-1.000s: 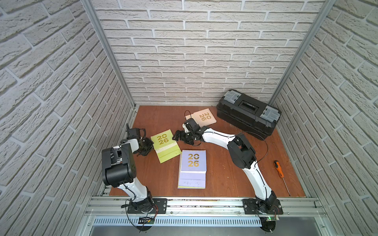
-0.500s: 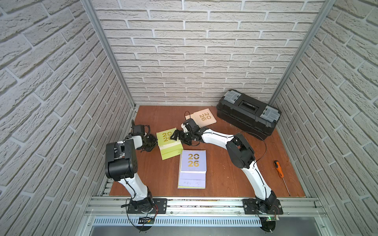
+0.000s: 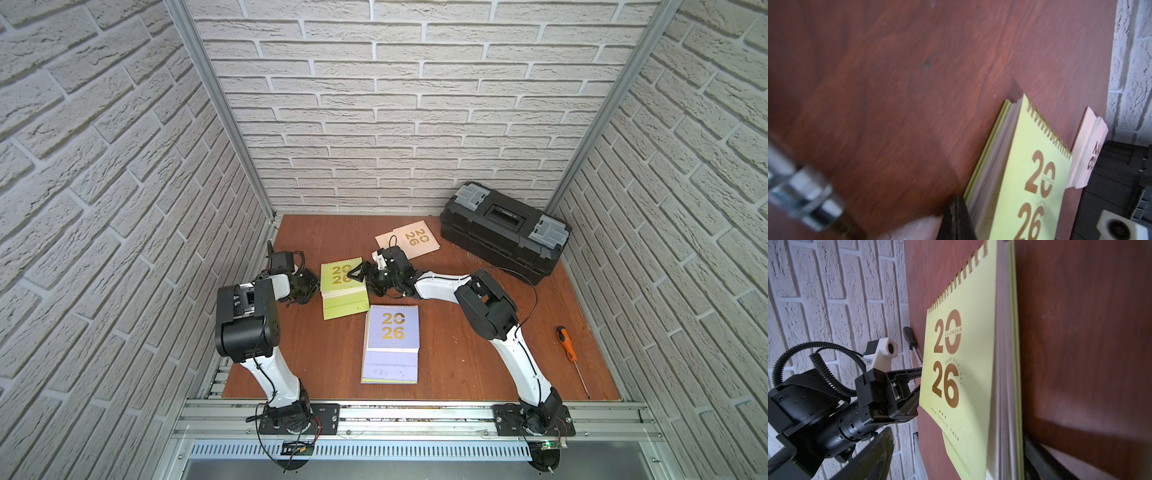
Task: Stack the calendars
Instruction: Pick up the calendar at the center of the board.
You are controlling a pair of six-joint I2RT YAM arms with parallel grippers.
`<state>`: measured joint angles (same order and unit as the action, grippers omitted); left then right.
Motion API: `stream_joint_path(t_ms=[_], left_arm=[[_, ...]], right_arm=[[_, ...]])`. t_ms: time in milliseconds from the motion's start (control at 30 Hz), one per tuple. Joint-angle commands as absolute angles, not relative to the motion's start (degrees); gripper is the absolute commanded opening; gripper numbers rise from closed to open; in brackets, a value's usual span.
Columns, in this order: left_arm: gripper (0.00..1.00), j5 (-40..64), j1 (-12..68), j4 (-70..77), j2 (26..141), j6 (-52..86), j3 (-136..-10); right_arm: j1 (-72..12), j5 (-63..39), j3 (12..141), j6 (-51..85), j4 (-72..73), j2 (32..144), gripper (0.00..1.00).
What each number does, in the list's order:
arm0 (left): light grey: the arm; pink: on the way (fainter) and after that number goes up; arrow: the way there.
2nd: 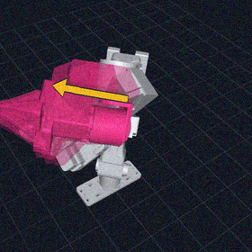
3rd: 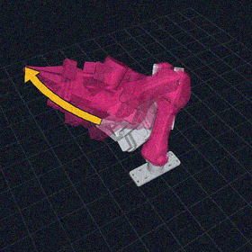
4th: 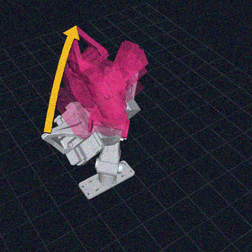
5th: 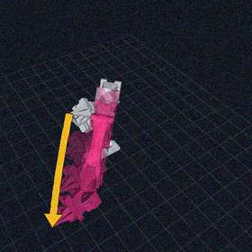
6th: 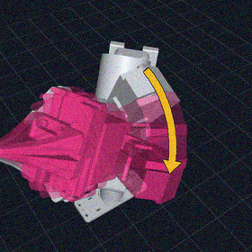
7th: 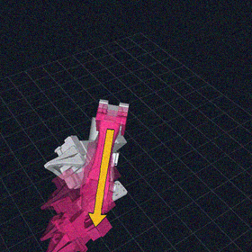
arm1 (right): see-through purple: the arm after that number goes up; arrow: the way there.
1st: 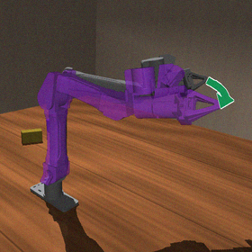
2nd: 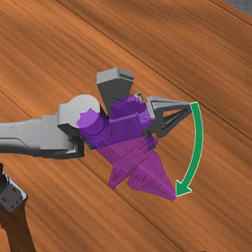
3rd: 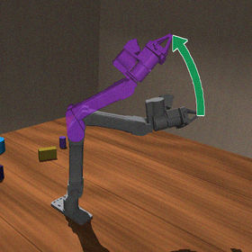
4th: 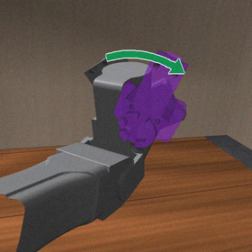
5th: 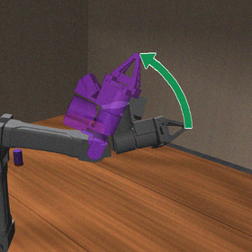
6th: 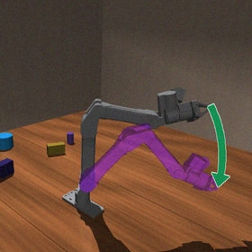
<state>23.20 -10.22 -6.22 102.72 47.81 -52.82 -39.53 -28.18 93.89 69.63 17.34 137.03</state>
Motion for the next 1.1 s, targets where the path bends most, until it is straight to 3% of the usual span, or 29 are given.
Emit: stream_joint_path(t_ms=[0,300,533,1067], left_arm=[[0.0,21.7,-9.8,-10.3,105.3,47.7,-50.3],[0.0,21.7,-10.3,-11.3,103.9,47.2,-50.0],[0.0,21.9,-10.8,-12.0,102.9,46.7,-50.2],[0.0,22.1,-11.2,-13.9,99.5,46.5,-50.2]], right_arm=[[-40.0,-28.8,93.1,71.4,22.0,137.2,0.78],[-39.9,-28.4,92.6,71.7,22.7,136.9,0.49],[-39.5,-28.0,92.3,71.4,22.6,136.3,0.35],[-39.4,-27.9,92.0,72.0,24.4,135.3,0.13]])
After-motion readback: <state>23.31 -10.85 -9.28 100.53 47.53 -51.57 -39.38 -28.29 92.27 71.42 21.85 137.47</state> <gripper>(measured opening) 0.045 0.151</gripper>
